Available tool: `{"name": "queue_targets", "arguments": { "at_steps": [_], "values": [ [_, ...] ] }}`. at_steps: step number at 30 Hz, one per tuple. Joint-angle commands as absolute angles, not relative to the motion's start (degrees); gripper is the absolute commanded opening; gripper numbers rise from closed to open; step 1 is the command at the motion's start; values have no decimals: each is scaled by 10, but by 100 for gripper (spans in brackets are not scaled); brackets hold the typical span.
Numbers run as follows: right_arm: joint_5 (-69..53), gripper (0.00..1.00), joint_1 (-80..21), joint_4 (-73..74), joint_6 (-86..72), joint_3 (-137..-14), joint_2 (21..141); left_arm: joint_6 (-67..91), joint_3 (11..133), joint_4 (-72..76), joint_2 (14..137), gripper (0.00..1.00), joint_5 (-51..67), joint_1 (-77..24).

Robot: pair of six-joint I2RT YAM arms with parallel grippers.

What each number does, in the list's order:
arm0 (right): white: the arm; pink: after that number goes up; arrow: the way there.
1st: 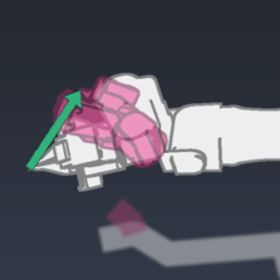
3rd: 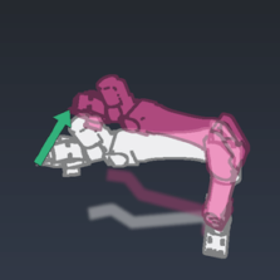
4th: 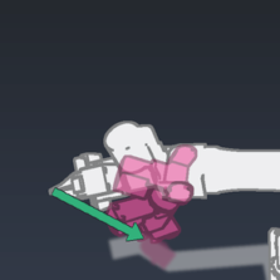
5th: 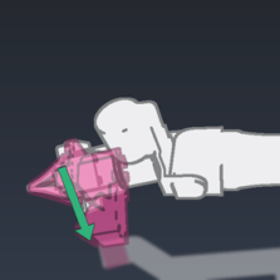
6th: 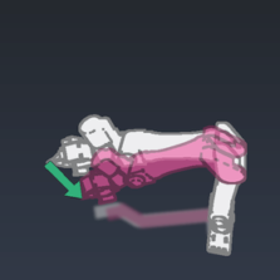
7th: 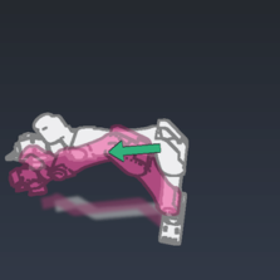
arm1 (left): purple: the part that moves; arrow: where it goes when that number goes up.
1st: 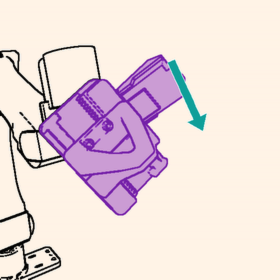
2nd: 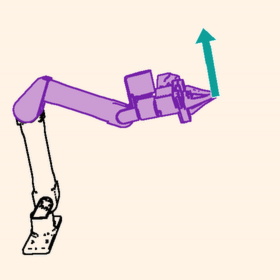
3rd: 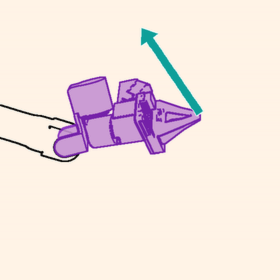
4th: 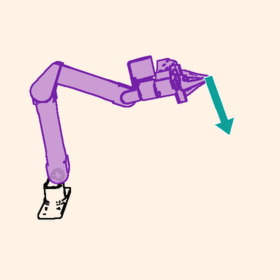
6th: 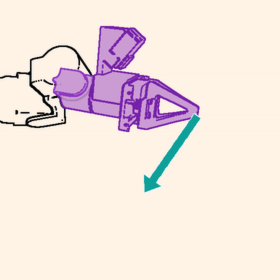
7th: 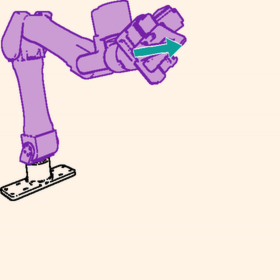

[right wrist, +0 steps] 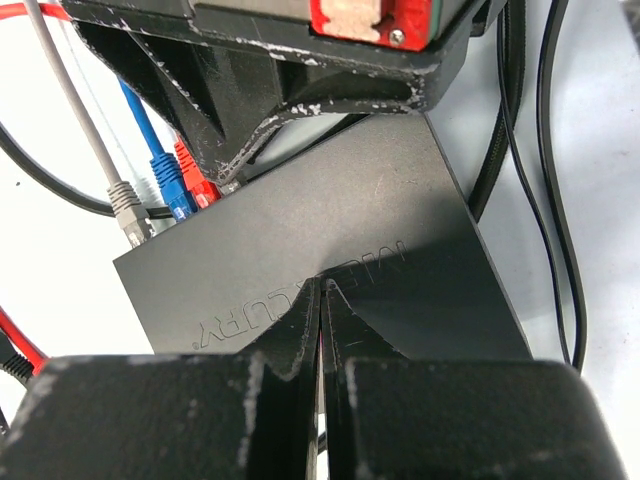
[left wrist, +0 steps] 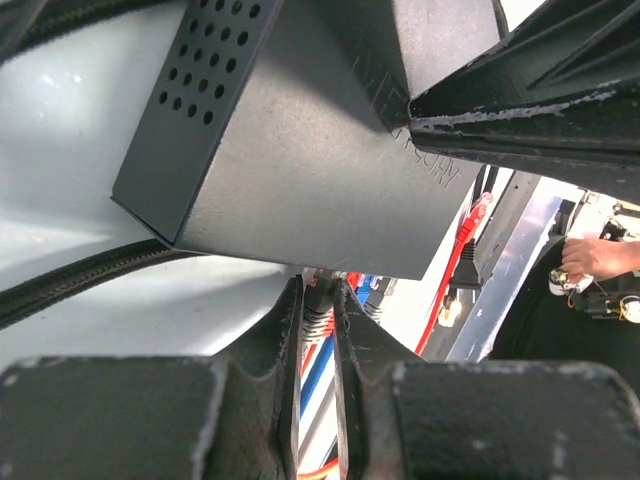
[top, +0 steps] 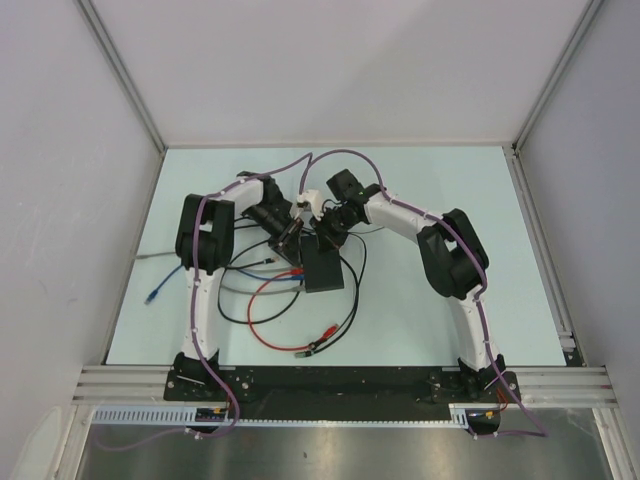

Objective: Pull the plug from the switch port

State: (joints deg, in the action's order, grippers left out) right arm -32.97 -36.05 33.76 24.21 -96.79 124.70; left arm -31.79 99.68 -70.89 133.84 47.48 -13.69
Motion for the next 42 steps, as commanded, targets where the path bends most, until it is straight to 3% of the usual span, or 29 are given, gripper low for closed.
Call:
{"name": "queue_targets", "arguments": {
  "at_steps": [1, 14, 25, 31, 42],
  "values": [
    [-254, 0, -355, 388, 265, -940, 1276, -309, 977, -717, 1353, 0, 335, -128],
    [-256, 0, -356, 392, 265, -942, 1278, -303, 986, -730, 1312, 0, 400, -118],
    [-255, 0, -357, 391, 265, -942, 1277, -307, 1097, -682, 1216, 0, 373, -84],
    [-258, 0, -357, 389, 265, -941, 1279, -234, 1139, -604, 1222, 0, 199, -64],
    [-255, 0, -358, 390, 264, -944, 1279, -114, 1253, -510, 1293, 0, 22, -11]
  ]
}}
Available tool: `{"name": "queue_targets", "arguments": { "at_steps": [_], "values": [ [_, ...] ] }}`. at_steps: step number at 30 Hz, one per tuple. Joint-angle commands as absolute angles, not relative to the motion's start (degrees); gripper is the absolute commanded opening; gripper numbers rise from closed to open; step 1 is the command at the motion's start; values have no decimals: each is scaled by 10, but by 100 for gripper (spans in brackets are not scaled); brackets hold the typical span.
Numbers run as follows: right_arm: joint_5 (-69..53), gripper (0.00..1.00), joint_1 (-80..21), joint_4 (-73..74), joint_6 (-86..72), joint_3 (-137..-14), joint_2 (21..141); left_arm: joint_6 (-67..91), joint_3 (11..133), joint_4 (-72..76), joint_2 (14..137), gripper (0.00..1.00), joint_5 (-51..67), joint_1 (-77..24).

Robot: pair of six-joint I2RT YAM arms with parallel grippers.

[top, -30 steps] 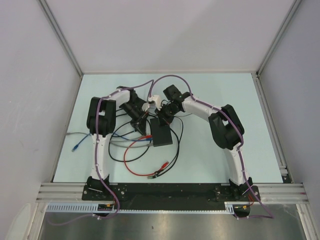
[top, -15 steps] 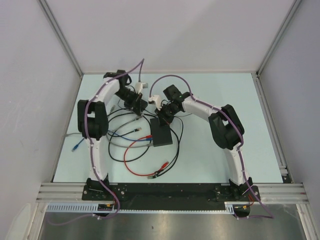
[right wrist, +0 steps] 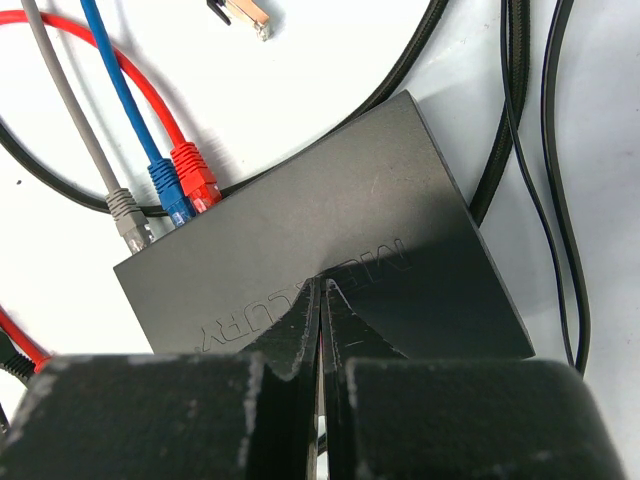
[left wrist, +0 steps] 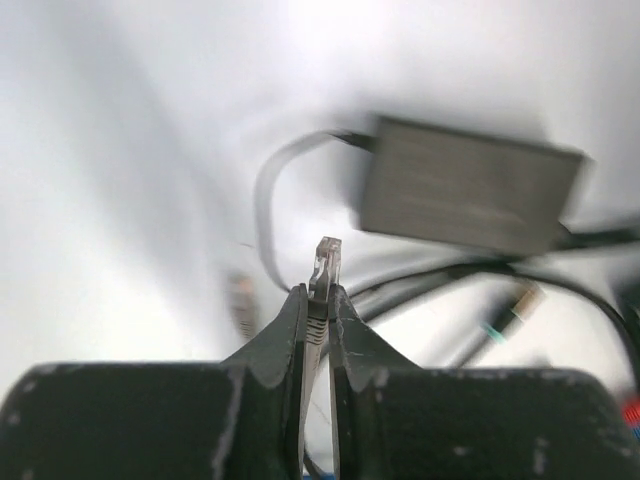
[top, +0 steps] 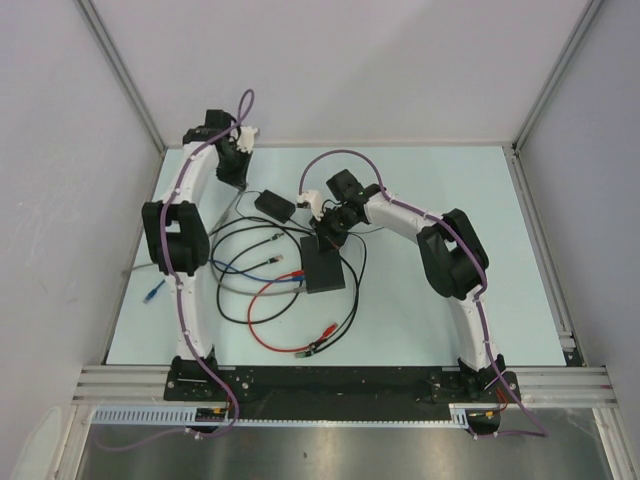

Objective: Pull the plug from the switch port

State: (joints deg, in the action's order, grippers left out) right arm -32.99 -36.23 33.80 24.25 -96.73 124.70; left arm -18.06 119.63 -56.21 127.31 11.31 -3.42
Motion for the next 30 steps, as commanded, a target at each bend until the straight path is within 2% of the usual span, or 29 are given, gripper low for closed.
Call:
{"name": "queue_targets", "arguments": {
  "at_steps": [1, 4, 5, 6, 7, 8, 10, 11, 15, 18, 22, 24, 27, 30],
  "values": [
    [-254, 0, -359, 391, 264, -944, 1279, -96, 1271, -501, 1300, 0, 21, -6],
    [-253, 0, -359, 389, 262, -944, 1280, -83, 1295, -482, 1318, 2, 34, -2],
    [-253, 0, -359, 389, 261, -944, 1280, -86, 1302, -478, 1331, 7, 83, -2],
    [-253, 0, -359, 389, 261, -943, 1281, -84, 1313, -474, 1337, 25, 116, 14],
    [-253, 0, -359, 389, 261, -943, 1280, -77, 1338, -472, 1343, 36, 146, 19],
    [-253, 0, -359, 390, 261, -944, 1281, -70, 1350, -469, 1349, 53, 162, 20],
    [-253, 0, -359, 390, 261, -943, 1280, -62, 1361, -451, 1342, 62, 183, 18],
    [-252, 0, -359, 389, 261, -942, 1279, -64, 1361, -446, 1335, 66, 229, 18],
    [-246, 0, -358, 387, 259, -940, 1279, -57, 1346, -449, 1281, 71, 370, 18],
    [-245, 0, -359, 384, 259, -942, 1280, -84, 1269, -470, 1239, 71, 508, 12],
    [-244, 0, -359, 384, 258, -943, 1281, -102, 1025, -434, 1132, 70, 541, 5],
    [-243, 0, -359, 385, 258, -943, 1277, -94, 915, -392, 1102, 65, 542, -19],
    [-250, 0, -358, 394, 257, -953, 1263, -102, 821, -372, 1070, 62, 571, -32],
    [-284, 0, -352, 406, 249, -967, 1228, -152, 790, -399, 1065, 57, 596, -53]
  ]
}}
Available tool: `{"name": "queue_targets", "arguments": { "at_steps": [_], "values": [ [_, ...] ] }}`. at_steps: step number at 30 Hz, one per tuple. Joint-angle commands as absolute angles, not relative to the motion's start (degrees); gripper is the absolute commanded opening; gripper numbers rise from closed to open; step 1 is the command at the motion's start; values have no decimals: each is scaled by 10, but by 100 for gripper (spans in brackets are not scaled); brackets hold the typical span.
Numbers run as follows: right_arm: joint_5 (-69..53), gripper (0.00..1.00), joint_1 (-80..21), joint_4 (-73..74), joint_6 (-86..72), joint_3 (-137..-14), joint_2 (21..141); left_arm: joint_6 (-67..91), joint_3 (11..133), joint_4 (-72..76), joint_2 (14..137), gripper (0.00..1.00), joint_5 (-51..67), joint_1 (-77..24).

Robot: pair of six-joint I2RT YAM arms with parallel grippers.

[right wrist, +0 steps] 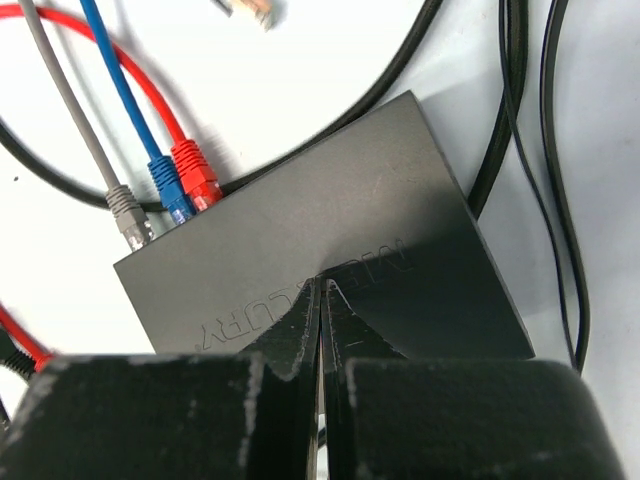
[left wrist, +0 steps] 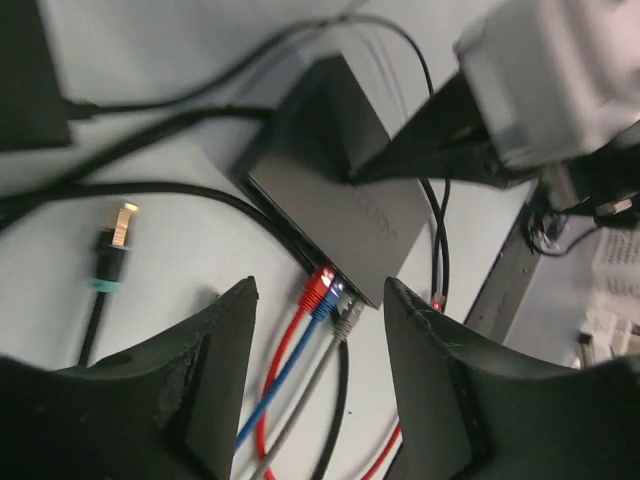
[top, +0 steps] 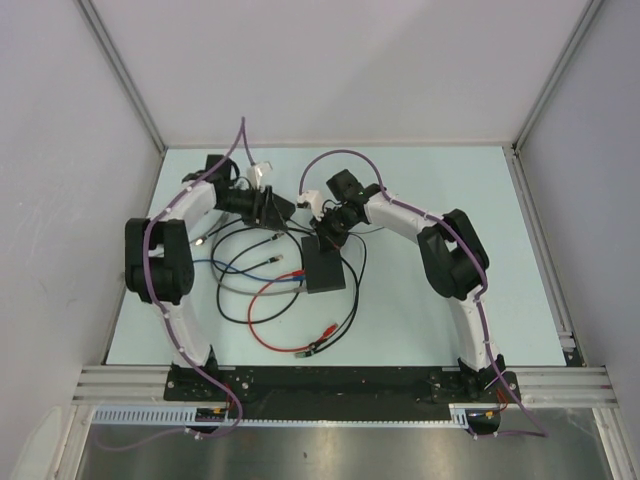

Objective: Pull the plug from the switch port

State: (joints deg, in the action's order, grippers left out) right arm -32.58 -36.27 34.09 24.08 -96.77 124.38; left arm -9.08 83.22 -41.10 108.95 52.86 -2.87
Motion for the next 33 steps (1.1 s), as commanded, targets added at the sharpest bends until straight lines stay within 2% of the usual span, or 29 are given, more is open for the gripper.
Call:
{"name": "queue_targets", "arguments": {
  "at_steps": [1, 5, 18, 27, 33],
  "values": [
    [-293, 0, -351, 411, 244, -971, 1213, -163, 788, -409, 1070, 56, 594, -59],
    [-313, 0, -347, 416, 237, -966, 1188, -180, 773, -432, 1099, 50, 599, -77],
    [-306, 0, -351, 407, 249, -918, 1208, -196, 717, -417, 1157, 50, 602, -100],
    [-299, 0, -355, 403, 253, -911, 1236, -163, 729, -381, 1190, 51, 572, -122],
    [-298, 0, -356, 401, 252, -912, 1240, -156, 742, -389, 1217, 43, 597, -123]
  ]
}}
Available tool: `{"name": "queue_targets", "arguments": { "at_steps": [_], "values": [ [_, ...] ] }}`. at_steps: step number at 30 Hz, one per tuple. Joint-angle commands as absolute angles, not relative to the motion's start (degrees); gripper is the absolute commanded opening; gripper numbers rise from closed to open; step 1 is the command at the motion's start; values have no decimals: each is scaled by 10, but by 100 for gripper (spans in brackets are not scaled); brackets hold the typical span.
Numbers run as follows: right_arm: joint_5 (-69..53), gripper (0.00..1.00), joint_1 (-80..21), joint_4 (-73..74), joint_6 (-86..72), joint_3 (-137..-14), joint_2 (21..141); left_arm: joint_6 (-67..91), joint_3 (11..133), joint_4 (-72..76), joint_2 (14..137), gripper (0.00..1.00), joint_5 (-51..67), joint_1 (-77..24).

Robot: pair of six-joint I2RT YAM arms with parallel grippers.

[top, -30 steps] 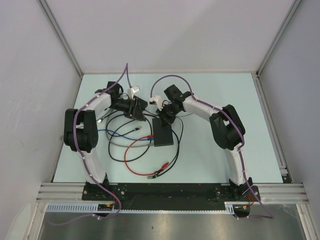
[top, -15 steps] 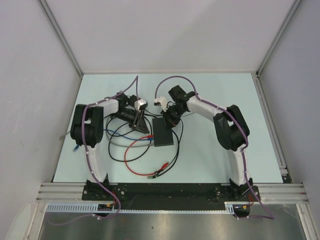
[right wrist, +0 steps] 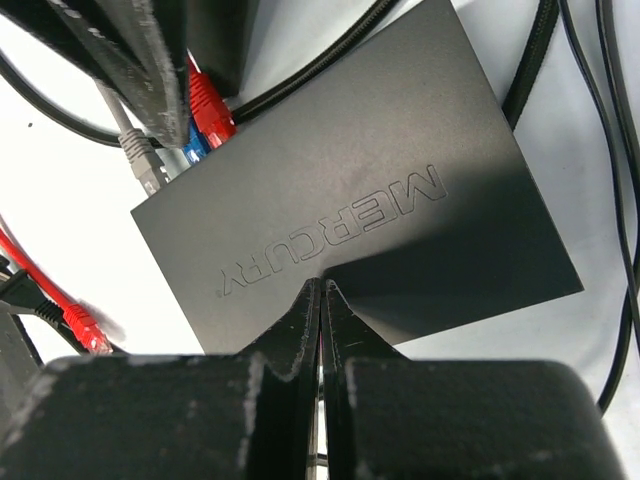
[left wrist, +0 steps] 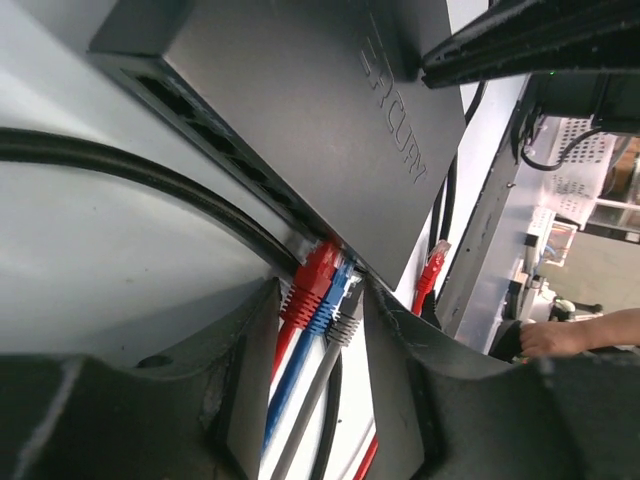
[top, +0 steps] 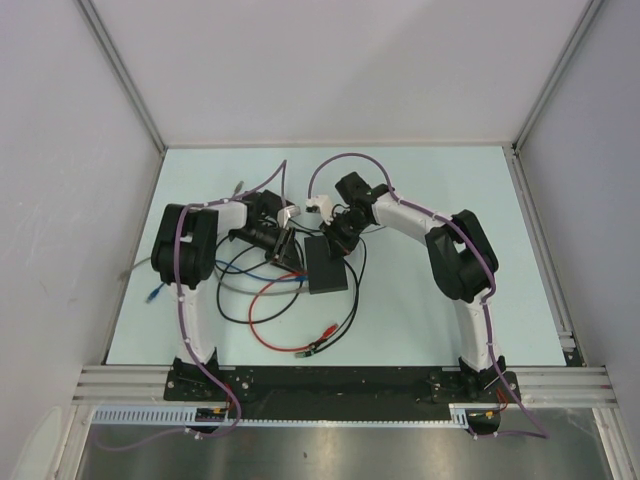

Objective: Pull the plug from the switch port

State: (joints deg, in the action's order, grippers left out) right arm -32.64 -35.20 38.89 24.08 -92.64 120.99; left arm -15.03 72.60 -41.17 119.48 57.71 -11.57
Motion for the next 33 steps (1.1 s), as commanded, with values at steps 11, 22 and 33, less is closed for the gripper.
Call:
{"name": "queue_targets", "arguments": {
  "at_steps": [11, 22, 33],
  "values": [
    [-292, 0, -358, 398, 254, -911, 1238, -156, 768, -411, 1245, 39, 599, -128],
    [-292, 0, -359, 400, 255, -909, 1237, -181, 756, -410, 1238, 32, 609, -130],
    [-287, 0, -360, 396, 255, -909, 1238, -171, 772, -423, 1247, 14, 592, -133]
  ]
}}
